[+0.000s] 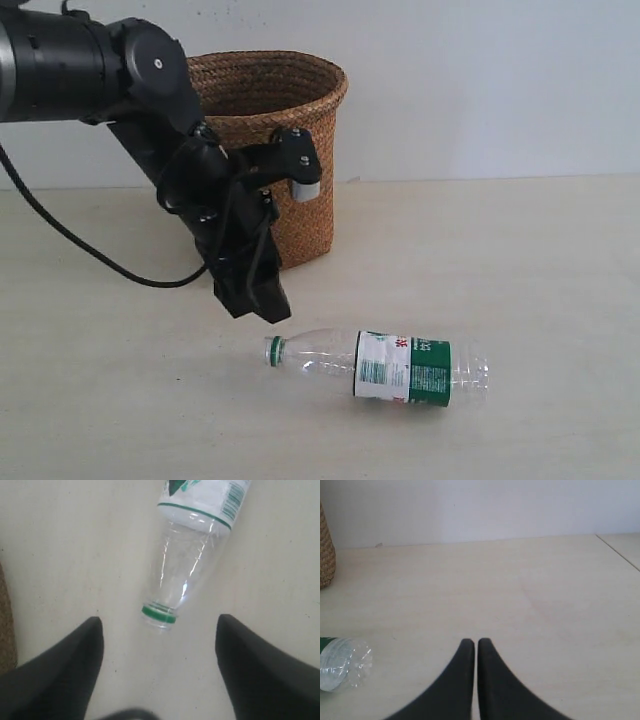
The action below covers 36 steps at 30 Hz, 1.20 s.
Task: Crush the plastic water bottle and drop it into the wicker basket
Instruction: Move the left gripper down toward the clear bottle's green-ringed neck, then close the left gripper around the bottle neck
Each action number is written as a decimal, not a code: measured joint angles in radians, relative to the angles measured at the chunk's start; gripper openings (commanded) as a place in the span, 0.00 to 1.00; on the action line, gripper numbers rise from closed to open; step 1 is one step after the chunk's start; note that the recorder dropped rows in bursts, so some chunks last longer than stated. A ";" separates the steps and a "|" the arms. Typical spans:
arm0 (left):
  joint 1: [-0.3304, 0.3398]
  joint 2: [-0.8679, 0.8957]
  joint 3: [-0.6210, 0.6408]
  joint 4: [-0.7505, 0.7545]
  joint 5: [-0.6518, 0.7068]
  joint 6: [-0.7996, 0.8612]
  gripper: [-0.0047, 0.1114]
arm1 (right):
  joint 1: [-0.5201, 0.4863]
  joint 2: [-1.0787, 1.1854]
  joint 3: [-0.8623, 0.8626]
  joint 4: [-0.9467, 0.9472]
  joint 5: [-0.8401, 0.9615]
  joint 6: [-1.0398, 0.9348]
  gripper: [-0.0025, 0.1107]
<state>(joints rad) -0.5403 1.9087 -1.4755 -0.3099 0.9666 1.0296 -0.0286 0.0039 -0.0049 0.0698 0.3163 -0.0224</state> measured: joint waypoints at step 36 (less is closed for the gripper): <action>-0.084 0.197 0.000 0.281 -0.079 -0.008 0.55 | 0.000 0.000 0.000 0.000 0.000 0.000 0.02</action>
<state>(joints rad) -0.6239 2.1056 -1.4755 -0.0285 0.8878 1.0213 -0.0286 0.0039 -0.0049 0.0698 0.3163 -0.0224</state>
